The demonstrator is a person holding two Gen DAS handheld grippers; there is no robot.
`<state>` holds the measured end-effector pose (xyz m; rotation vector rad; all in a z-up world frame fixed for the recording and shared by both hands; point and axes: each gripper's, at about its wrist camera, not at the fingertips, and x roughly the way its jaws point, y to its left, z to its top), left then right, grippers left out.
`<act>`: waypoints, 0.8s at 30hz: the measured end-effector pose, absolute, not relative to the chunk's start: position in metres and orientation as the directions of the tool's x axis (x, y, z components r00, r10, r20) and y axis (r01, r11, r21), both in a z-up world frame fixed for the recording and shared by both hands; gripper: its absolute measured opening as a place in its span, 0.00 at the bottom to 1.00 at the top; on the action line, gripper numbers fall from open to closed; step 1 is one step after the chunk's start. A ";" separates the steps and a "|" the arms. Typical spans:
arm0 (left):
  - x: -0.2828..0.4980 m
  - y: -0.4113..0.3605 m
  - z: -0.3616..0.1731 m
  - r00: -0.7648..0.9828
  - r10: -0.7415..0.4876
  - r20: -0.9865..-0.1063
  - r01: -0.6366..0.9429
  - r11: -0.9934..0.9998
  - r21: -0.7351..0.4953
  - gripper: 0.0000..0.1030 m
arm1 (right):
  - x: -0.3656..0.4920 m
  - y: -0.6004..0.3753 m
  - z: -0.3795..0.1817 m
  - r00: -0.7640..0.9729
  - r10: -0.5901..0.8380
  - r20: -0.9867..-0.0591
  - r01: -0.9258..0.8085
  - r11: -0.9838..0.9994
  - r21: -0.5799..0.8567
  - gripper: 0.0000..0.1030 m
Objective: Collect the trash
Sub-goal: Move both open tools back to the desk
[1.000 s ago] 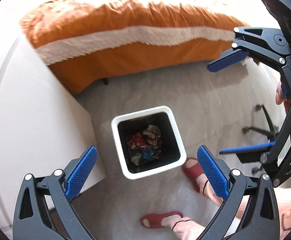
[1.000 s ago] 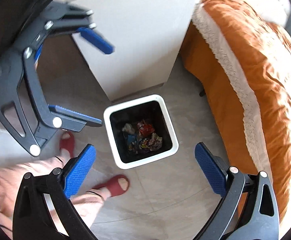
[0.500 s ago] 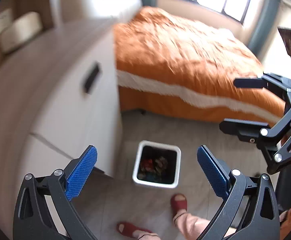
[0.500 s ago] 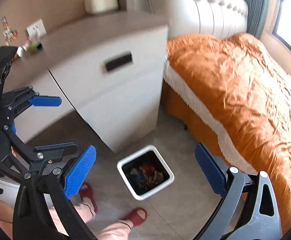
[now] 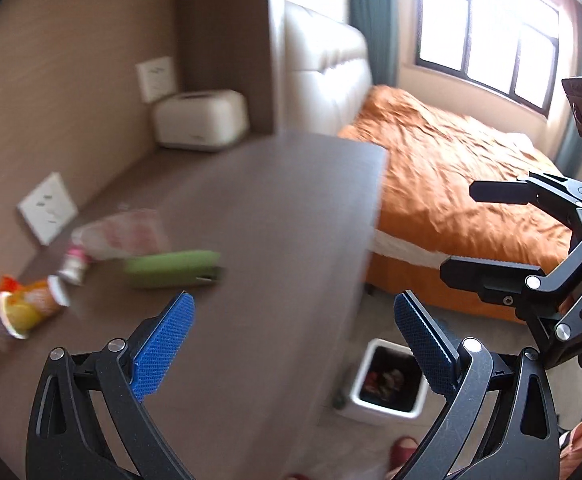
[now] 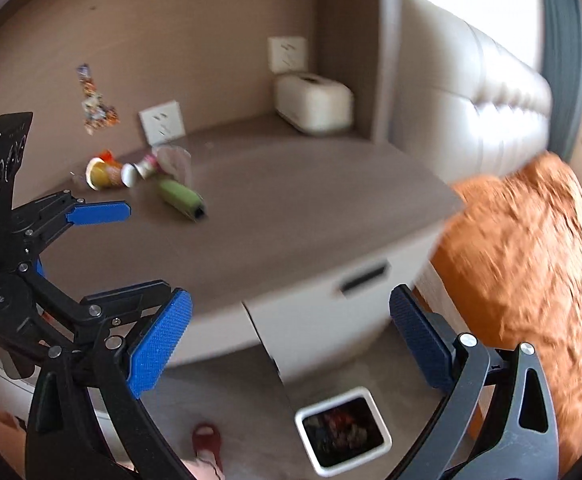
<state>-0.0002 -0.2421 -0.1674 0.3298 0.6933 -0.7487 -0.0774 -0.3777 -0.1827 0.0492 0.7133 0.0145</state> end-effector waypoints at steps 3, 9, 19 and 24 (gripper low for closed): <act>0.020 -0.214 -0.156 0.579 -0.481 -0.659 0.687 0.723 0.076 0.95 | -0.048 -0.354 -0.172 0.772 0.060 -0.632 -0.054 0.998 0.029 0.96; 0.062 -0.161 -0.146 0.623 -0.456 -0.635 0.637 0.767 0.075 0.95 | 0.000 -0.311 -0.162 0.775 0.107 -0.623 -0.146 0.989 -0.012 0.96; 0.133 -0.105 -0.163 0.643 -0.396 -0.655 0.668 0.708 0.228 0.95 | 0.071 -0.260 -0.183 0.738 0.137 -0.661 -0.216 0.976 -0.039 0.96; 0.168 -0.093 -0.182 0.597 -0.397 -0.697 0.726 0.636 0.260 0.95 | 0.095 -0.254 -0.208 0.687 0.119 -0.717 -0.217 0.975 -0.046 0.96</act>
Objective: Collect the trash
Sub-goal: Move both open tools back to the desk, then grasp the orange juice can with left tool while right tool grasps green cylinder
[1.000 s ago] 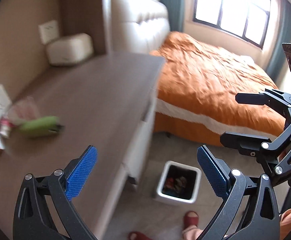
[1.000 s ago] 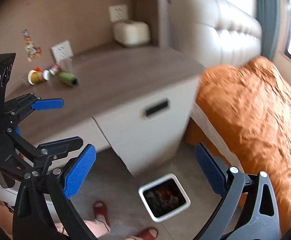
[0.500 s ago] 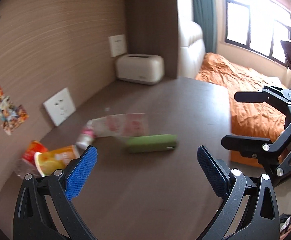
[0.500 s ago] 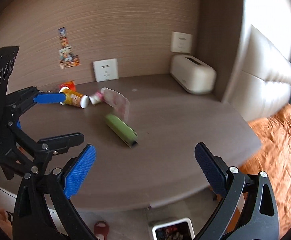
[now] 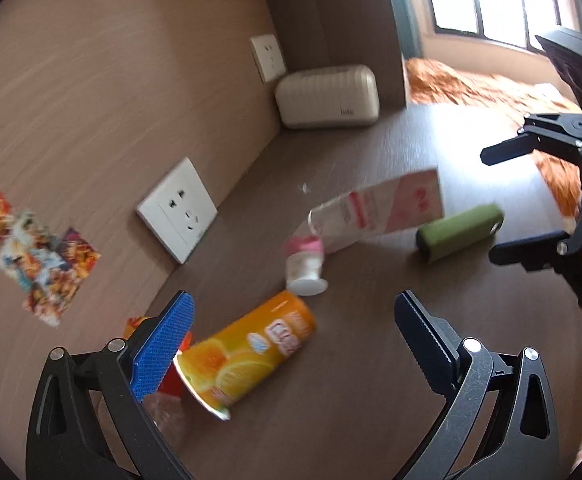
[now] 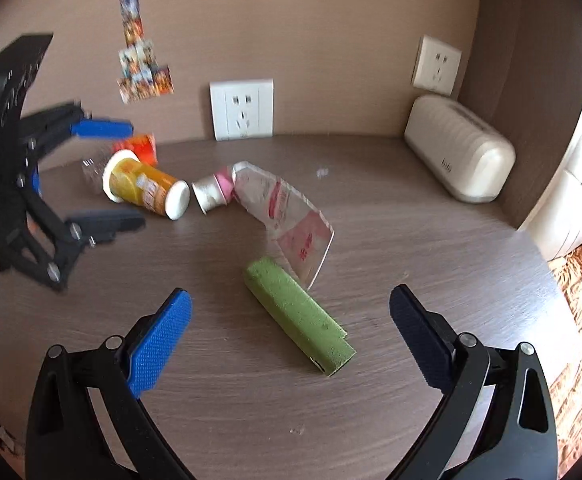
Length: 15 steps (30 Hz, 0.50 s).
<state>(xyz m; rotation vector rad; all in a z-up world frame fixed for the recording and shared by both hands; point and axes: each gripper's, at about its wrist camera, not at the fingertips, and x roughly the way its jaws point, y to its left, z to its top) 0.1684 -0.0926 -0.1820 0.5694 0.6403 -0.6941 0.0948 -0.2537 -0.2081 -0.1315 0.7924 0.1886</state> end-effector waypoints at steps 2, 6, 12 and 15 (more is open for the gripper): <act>0.184 -0.091 -0.195 0.557 -0.377 -0.740 0.750 0.610 0.254 0.95 | 0.102 -0.254 -0.219 0.660 0.109 -0.743 -0.215 0.975 -0.048 0.96; 0.198 -0.087 -0.211 0.496 -0.386 -0.778 0.785 0.582 0.211 0.94 | 0.109 -0.258 -0.235 0.628 0.085 -0.773 -0.202 0.978 -0.057 0.96; 0.204 -0.086 -0.223 0.466 -0.395 -0.791 0.805 0.560 0.194 0.78 | 0.113 -0.259 -0.250 0.597 0.097 -0.796 -0.201 0.979 -0.031 0.96; 0.211 -0.085 -0.224 0.418 -0.426 -0.802 0.814 0.568 0.122 0.67 | 0.115 -0.261 -0.252 0.587 0.130 -0.799 -0.196 0.980 0.016 0.89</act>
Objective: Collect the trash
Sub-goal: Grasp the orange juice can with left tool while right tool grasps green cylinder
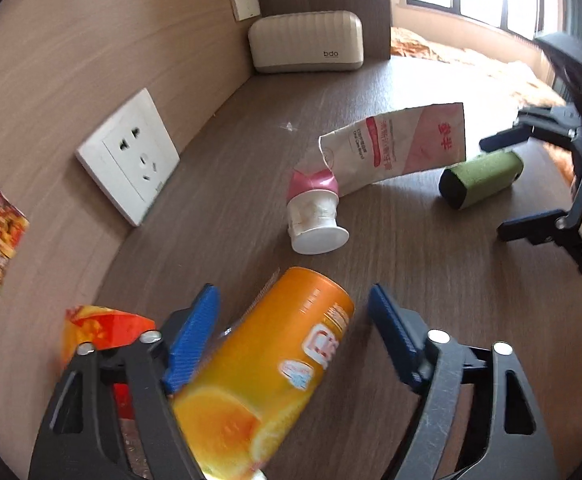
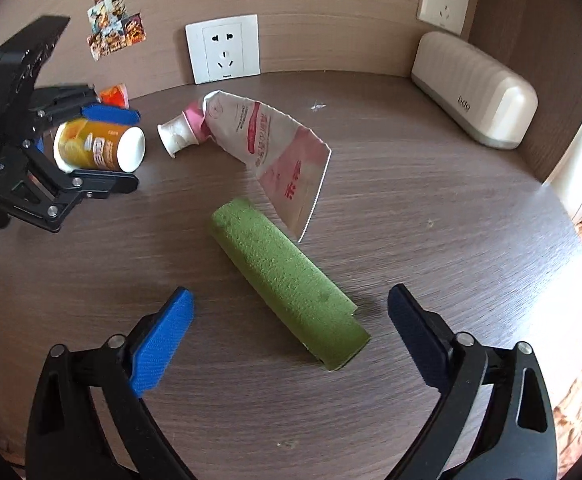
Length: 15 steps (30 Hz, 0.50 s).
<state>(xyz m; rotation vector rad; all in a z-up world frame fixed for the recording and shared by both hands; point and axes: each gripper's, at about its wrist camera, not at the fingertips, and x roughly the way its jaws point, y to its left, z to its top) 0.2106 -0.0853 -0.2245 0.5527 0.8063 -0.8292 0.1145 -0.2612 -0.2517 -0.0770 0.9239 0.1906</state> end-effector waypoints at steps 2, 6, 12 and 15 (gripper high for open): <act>0.212 -0.085 -0.226 0.389 -0.445 -0.806 0.819 0.568 0.082 0.55 | 0.115 -0.262 -0.251 0.590 0.134 -0.796 -0.194 0.981 0.021 0.85; 0.208 -0.081 -0.228 0.376 -0.462 -0.803 0.810 0.585 0.043 0.51 | 0.116 -0.261 -0.247 0.590 0.139 -0.795 -0.196 0.980 0.025 0.60; 0.195 -0.081 -0.228 0.419 -0.445 -0.792 0.780 0.623 0.063 0.50 | 0.113 -0.255 -0.244 0.608 0.133 -0.783 -0.188 0.982 0.021 0.35; 0.192 -0.082 -0.228 0.436 -0.428 -0.792 0.764 0.641 0.075 0.48 | 0.112 -0.254 -0.244 0.612 0.142 -0.778 -0.187 0.982 0.032 0.33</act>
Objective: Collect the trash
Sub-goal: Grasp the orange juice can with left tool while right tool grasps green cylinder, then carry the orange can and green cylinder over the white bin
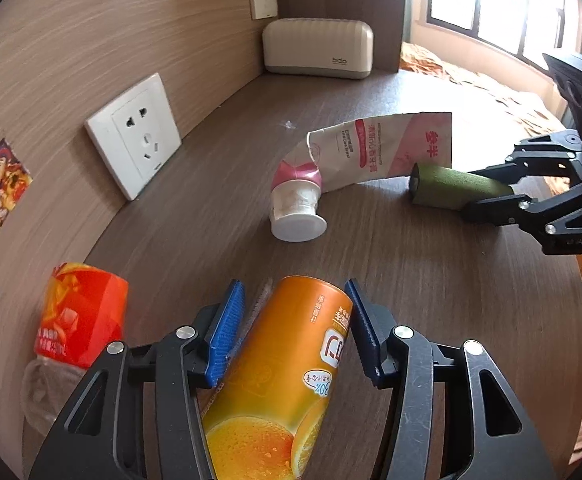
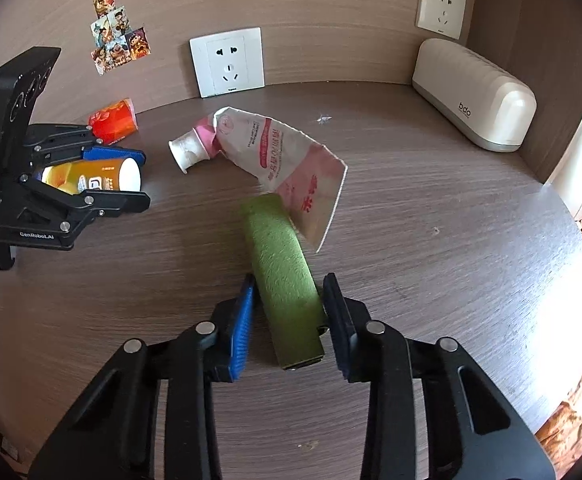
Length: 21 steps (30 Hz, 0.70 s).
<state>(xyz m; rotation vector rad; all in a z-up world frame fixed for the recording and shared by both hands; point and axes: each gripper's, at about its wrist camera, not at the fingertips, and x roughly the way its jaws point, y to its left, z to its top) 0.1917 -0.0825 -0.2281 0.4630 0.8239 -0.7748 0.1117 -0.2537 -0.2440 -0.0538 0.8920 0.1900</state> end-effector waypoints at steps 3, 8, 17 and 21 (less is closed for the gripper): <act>0.189 -0.082 -0.224 0.447 -0.422 -0.789 0.751 0.656 0.074 0.46 | 0.107 -0.252 -0.240 0.623 0.147 -0.768 -0.193 0.981 0.031 0.30; 0.176 -0.083 -0.209 0.497 -0.415 -0.762 0.729 0.676 0.108 0.43 | 0.097 -0.252 -0.228 0.644 0.167 -0.747 -0.207 0.977 0.039 0.27; 0.142 -0.095 -0.192 0.520 -0.402 -0.754 0.722 0.678 0.137 0.43 | 0.062 -0.259 -0.205 0.687 0.180 -0.704 -0.225 0.974 0.029 0.27; 0.118 -0.116 -0.176 0.525 -0.411 -0.746 0.735 0.661 0.153 0.43 | 0.042 -0.271 -0.195 0.703 0.177 -0.689 -0.221 0.975 0.025 0.27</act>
